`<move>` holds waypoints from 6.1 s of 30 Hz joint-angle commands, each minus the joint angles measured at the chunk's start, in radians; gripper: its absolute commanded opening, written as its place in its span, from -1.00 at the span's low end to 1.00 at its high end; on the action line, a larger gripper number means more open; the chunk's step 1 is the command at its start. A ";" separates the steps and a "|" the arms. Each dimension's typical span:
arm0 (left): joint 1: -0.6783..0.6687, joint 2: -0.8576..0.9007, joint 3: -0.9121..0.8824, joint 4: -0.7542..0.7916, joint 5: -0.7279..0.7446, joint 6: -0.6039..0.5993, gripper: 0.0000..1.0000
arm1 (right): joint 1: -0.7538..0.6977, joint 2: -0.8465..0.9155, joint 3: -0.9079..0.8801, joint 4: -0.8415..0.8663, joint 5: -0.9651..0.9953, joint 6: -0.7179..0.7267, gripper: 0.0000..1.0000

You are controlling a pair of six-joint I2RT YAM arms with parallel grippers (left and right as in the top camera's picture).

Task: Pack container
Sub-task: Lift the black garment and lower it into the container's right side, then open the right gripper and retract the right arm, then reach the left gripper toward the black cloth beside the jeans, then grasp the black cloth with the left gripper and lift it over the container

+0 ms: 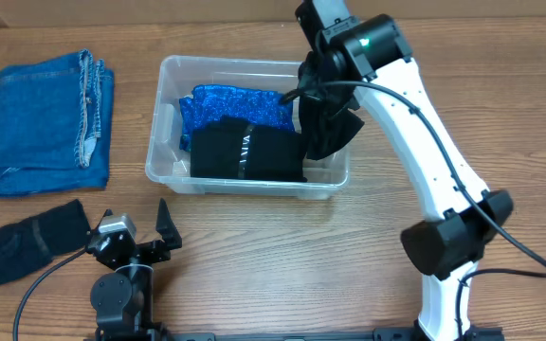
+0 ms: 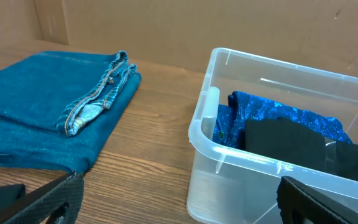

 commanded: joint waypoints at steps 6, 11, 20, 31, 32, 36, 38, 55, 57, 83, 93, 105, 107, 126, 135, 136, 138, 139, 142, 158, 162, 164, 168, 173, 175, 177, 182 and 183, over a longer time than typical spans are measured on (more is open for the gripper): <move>0.010 -0.011 -0.002 0.001 -0.013 0.017 1.00 | -0.002 0.057 0.000 0.013 0.064 0.009 -0.92; 0.010 -0.011 -0.002 0.001 -0.013 0.017 0.99 | -0.003 0.093 -0.006 0.017 0.078 0.012 -0.92; 0.010 -0.011 -0.002 0.001 -0.013 0.017 1.00 | -0.003 0.125 -0.010 0.024 0.078 0.001 0.30; 0.010 -0.011 -0.002 0.001 -0.013 0.017 1.00 | -0.004 0.063 0.056 -0.002 -0.069 -0.137 0.24; 0.010 -0.011 -0.002 0.001 -0.013 0.017 1.00 | -0.009 0.042 0.072 -0.013 -0.069 -0.143 0.24; 0.010 -0.011 -0.002 0.001 -0.013 0.017 1.00 | -0.075 -0.076 0.102 -0.027 -0.029 -0.182 0.27; 0.010 -0.011 -0.002 0.001 -0.013 0.017 1.00 | -0.130 -0.121 0.102 -0.029 -0.024 -0.197 0.28; 0.010 -0.011 -0.002 0.004 -0.027 0.017 1.00 | -0.892 -0.167 0.101 -0.187 -0.054 -0.199 1.00; 0.010 -0.010 -0.002 0.001 0.010 0.010 1.00 | -0.940 -0.167 0.101 -0.185 -0.054 -0.199 1.00; 0.012 0.957 1.086 -1.052 0.143 -0.377 1.00 | -0.978 -0.167 0.101 -0.179 -0.054 -0.199 1.00; 0.054 1.057 0.978 -1.030 -0.197 -0.970 1.00 | -0.978 -0.167 0.101 -0.179 -0.054 -0.199 1.00; 0.543 1.134 0.715 -0.661 -0.080 -0.708 0.88 | -0.978 -0.167 0.101 -0.179 -0.054 -0.199 1.00; 0.564 1.186 0.715 -0.570 -0.023 -0.575 0.89 | -0.978 -0.167 0.101 -0.179 -0.053 -0.199 1.00; 0.561 1.645 1.030 -0.716 -0.006 -0.180 1.00 | -0.978 -0.167 0.101 -0.179 -0.053 -0.199 1.00; 0.435 1.648 1.034 -0.697 -0.264 -0.110 1.00 | -0.978 -0.167 0.101 -0.179 -0.054 -0.199 1.00; 0.422 1.649 1.034 -0.693 -0.284 -0.110 0.99 | -0.978 -0.167 0.101 -0.179 -0.054 -0.199 1.00; 0.403 1.651 1.034 -0.679 -0.314 -0.108 0.98 | -0.978 -0.167 0.101 -0.179 -0.053 -0.199 1.00; 0.400 1.653 1.034 -0.671 -0.315 -0.106 0.97 | -0.978 -0.167 0.101 -0.179 -0.053 -0.199 1.00; 0.396 1.680 1.034 -0.650 -0.317 -0.106 0.89 | -0.978 -0.167 0.101 -0.179 -0.054 -0.199 1.00; 0.395 1.830 1.034 -0.587 -0.300 -0.114 -0.92 | -0.978 -0.167 0.101 -0.179 -0.054 -0.199 1.00; 0.395 1.830 1.080 -0.639 -0.240 -0.114 -0.92 | -0.978 -0.167 0.101 -0.179 -0.054 -0.199 1.00; 0.395 1.830 1.182 -0.743 -0.161 -0.114 -0.92 | -0.978 -0.167 0.101 -0.179 -0.054 -0.199 1.00; 0.383 1.830 1.451 -0.996 0.000 -0.114 -0.92 | -0.978 -0.167 0.101 -0.179 -0.053 -0.199 1.00; 0.350 1.830 1.751 -1.223 0.074 -0.071 -0.92 | -0.978 -0.167 0.101 -0.179 -0.053 -0.199 1.00; 0.327 1.828 1.866 -1.296 0.096 -0.051 -0.92 | -0.978 -0.167 0.101 -0.179 -0.054 -0.199 1.00; 0.297 1.827 1.972 -1.357 0.100 -0.046 -0.92 | -0.978 -0.167 0.101 -0.179 -0.054 -0.199 1.00; 0.181 1.827 2.256 -1.445 0.122 -0.016 -0.92 | -0.978 -0.167 0.101 -0.179 -0.054 -0.199 1.00; 0.154 1.827 2.303 -1.450 0.122 -0.011 -0.92 | -0.978 -0.167 0.101 -0.179 -0.053 -0.199 1.00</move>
